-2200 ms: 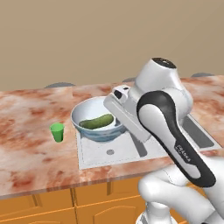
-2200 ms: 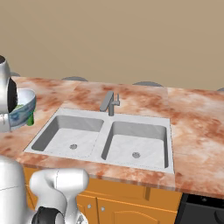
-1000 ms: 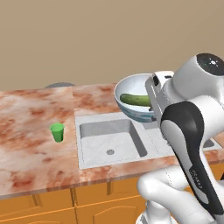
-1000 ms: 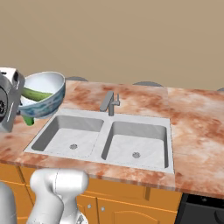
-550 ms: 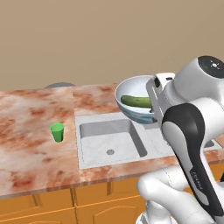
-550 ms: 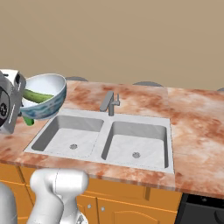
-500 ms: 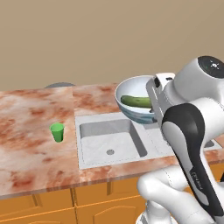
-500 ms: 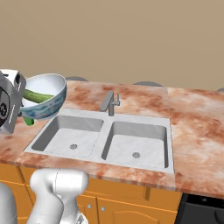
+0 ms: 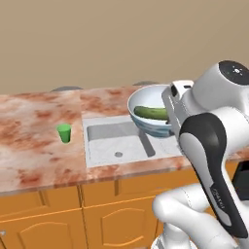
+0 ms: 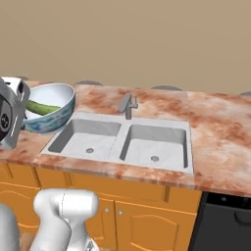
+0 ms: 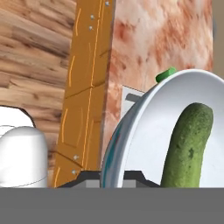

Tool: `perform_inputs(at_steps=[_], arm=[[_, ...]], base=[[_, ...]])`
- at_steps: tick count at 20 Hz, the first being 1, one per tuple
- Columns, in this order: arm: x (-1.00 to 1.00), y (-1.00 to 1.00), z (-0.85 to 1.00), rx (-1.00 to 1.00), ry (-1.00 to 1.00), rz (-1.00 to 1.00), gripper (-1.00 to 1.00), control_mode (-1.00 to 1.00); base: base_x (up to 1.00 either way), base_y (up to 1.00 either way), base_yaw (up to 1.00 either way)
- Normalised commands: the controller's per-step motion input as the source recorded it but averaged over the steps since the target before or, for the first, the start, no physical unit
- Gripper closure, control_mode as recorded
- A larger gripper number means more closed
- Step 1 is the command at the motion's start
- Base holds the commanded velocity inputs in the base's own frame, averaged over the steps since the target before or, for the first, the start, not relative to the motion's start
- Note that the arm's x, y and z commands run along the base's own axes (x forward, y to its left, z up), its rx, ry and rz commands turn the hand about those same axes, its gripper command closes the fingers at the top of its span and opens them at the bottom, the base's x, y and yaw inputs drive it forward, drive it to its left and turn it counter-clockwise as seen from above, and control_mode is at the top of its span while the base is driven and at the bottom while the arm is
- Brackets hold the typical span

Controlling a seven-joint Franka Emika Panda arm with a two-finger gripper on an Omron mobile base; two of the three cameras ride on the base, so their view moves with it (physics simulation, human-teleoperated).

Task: Pick the cucumber from the sink and place it in the bowl. Then pick the bowl and place it in the microwave. Then close the microwave door and press the start button.

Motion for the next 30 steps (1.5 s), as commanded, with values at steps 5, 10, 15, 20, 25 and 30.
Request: perform_inputs(at_steps=[5, 10, 15, 20, 25, 30], arm=[[0.0, 0.0, 0.0, 0.0, 0.0, 0.0, 1.0, 1.0], [0.0, 0.0, 0.0, 0.0, 0.0, 0.0, 1.0, 1.0], [0.0, 0.0, 0.0, 0.0, 0.0, 0.0, 1.0, 1.0], [0.0, 0.0, 0.0, 0.0, 0.0, 0.0, 1.0, 1.0], [0.0, 0.0, 0.0, 0.0, 0.0, 0.0, 1.0, 1.0], [0.0, 0.0, 0.0, 0.0, 0.0, 0.0, 1.0, 1.0]], base=[[-0.23, 0.0, -0.38], [-0.08, 0.0, -0.85], [-0.13, -0.01, -0.81], [-0.16, -0.08, -0.74], [-0.15, -0.12, -0.75], [-0.08, -0.07, -0.77]])
